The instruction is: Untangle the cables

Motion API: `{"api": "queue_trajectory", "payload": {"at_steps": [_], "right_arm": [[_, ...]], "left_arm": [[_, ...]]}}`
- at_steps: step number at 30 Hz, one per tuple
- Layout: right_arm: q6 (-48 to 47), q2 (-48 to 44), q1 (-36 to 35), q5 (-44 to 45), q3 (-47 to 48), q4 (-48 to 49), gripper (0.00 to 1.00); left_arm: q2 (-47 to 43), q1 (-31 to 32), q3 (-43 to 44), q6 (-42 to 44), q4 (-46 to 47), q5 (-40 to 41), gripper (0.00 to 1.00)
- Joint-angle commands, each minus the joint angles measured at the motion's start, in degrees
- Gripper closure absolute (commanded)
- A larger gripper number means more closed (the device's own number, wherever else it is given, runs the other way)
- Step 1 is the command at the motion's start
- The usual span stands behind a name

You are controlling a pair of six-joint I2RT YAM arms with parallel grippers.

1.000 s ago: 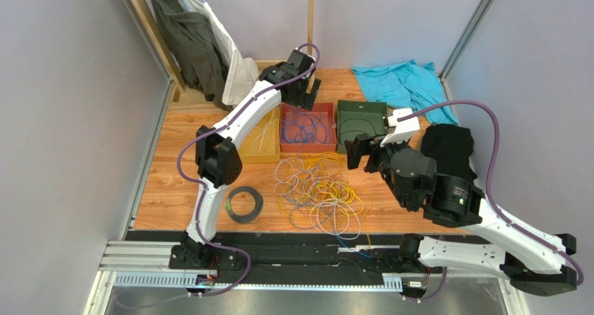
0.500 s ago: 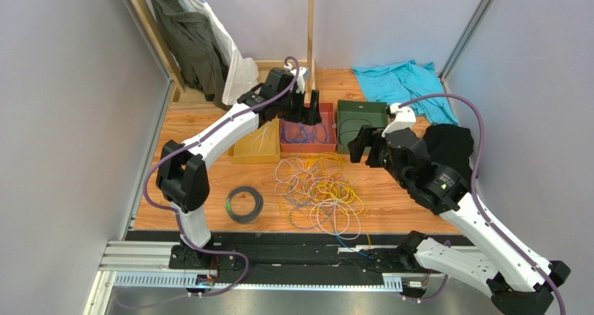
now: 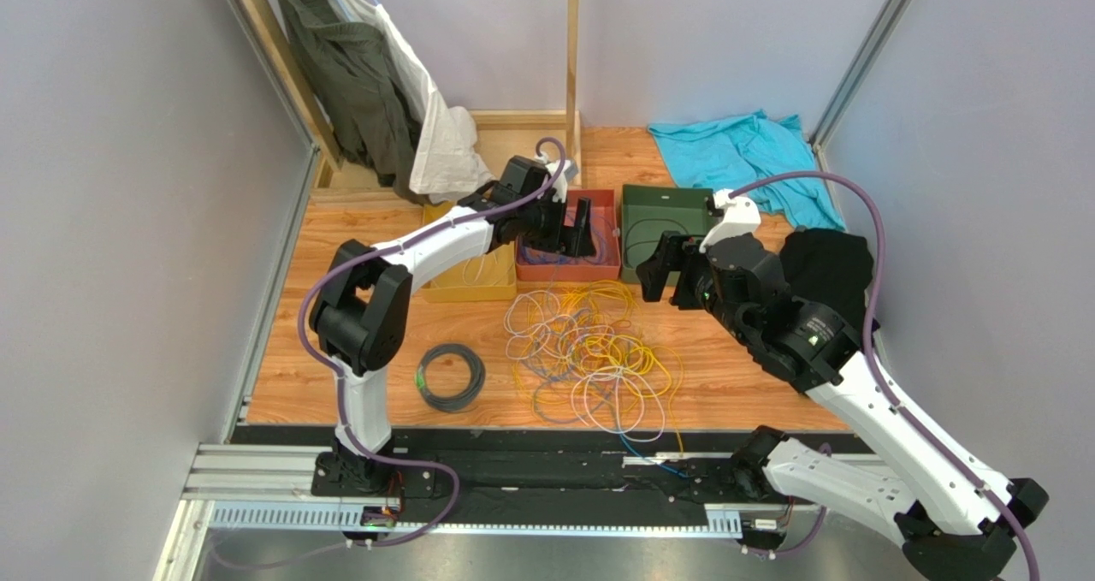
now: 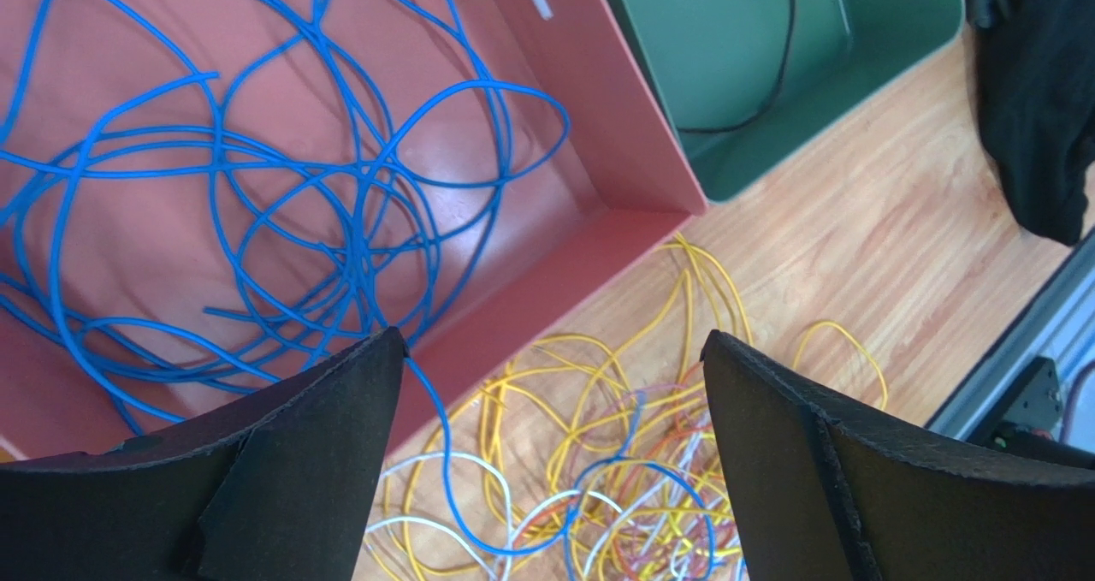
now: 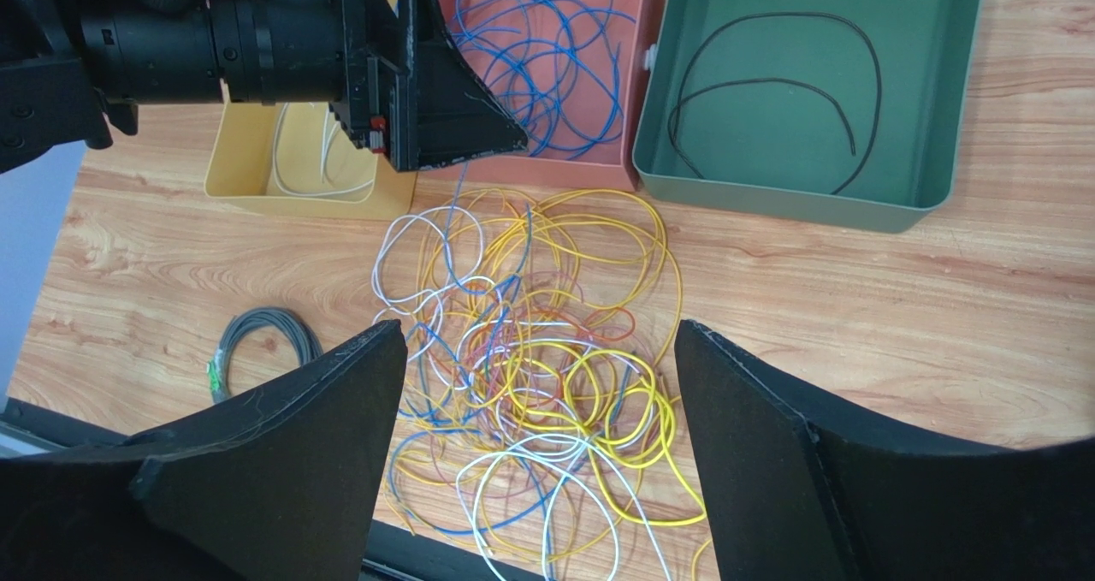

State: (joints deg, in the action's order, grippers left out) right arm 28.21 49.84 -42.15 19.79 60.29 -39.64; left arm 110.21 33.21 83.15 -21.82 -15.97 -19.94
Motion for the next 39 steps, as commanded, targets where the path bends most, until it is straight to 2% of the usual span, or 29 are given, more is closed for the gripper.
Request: {"api": "queue_trajectory", "payload": {"at_steps": [1, 5, 21, 24, 29, 39], "right_arm": [[-1.05, 0.69, 0.66, -0.89, 1.67, 0.88, 0.19], [-1.14, 1.13, 0.93, -0.98, 1.32, 0.97, 0.19], [-0.87, 2.45, 1.19, -1.95, 0.27, 2.37, 0.20], [-0.78, 2.28, 1.37, -1.77, -0.17, 2.37, 0.20], [0.00, 2.27, 1.46, -2.65, -0.70, 2.98, 0.20], [-0.52, 2.01, 1.63, -2.74, -0.70, 3.25, 0.20]], "left_arm": [[1.14, -1.65, 2.45, -0.50, 3.75, 0.87, 0.05], [0.00, -2.54, 0.69, -1.29, 5.59, 1.75, 0.06], [-3.51, -2.98, -1.76, 1.35, 2.86, 4.21, 0.06], [-6.06, -2.98, -4.13, 1.08, 5.15, 2.81, 0.06], [-8.87, -2.98, -5.64, 0.64, 3.67, 3.07, 0.06], [-0.71, -2.98, -3.18, 0.82, 2.78, 1.75, 0.17]]}}
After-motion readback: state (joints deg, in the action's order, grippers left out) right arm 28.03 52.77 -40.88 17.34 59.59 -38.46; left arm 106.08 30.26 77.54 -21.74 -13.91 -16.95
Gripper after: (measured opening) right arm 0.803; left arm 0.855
